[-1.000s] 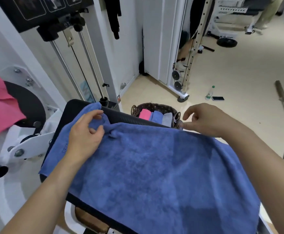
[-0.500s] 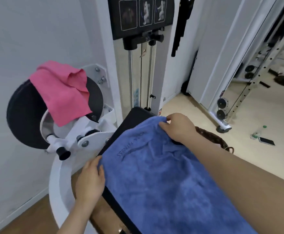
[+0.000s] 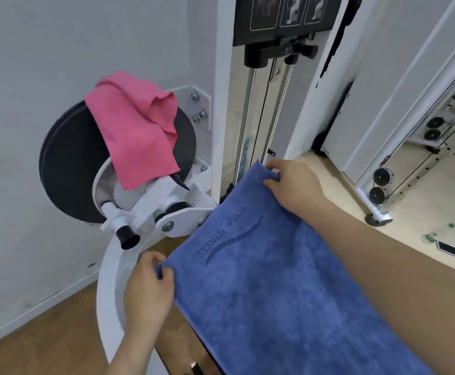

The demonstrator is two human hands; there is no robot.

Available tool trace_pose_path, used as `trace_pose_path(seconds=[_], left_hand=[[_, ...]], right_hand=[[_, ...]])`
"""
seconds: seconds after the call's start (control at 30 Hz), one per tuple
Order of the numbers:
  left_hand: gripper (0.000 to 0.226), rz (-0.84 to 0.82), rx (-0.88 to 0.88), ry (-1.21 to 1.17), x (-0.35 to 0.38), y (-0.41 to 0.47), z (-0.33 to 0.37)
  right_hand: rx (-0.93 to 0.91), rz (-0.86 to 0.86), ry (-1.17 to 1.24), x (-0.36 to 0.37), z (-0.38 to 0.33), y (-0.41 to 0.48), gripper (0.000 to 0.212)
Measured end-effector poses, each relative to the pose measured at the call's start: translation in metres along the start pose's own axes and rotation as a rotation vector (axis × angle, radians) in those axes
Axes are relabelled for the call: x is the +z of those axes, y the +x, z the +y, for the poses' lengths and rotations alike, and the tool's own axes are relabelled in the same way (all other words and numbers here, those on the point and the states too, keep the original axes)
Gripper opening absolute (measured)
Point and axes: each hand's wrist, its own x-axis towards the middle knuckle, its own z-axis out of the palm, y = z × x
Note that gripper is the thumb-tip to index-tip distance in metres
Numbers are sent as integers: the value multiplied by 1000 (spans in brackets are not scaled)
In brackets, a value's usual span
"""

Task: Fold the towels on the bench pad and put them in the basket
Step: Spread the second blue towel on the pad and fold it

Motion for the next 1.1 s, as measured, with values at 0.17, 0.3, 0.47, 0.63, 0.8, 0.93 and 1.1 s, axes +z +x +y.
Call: trace_pose_path(seconds=[0.17, 0.3, 0.47, 0.63, 0.8, 0.93, 1.1], left_hand=[[28, 17, 184, 176, 7, -3, -5], [54, -191, 540, 240, 21, -20, 13], [104, -492, 448, 452, 37, -23, 29], [109, -519, 381, 451, 31, -19, 38], [81, -288, 613, 446, 24, -71, 53], [64, -333, 912, 263, 37, -161, 46], [48, -547, 991, 147, 51, -274, 55]], right_hand=[[11, 57, -157, 10, 7, -3, 33], [-243, 193, -346, 15, 5, -21, 34], [-377, 22, -553, 32, 13, -74, 63], [-315, -161, -525, 34, 22, -88, 75], [-336, -159, -391, -3, 35, -122, 62], [-184, -172, -284, -59, 68, -209, 55], [-68, -152, -330, -98, 134, -330, 52]])
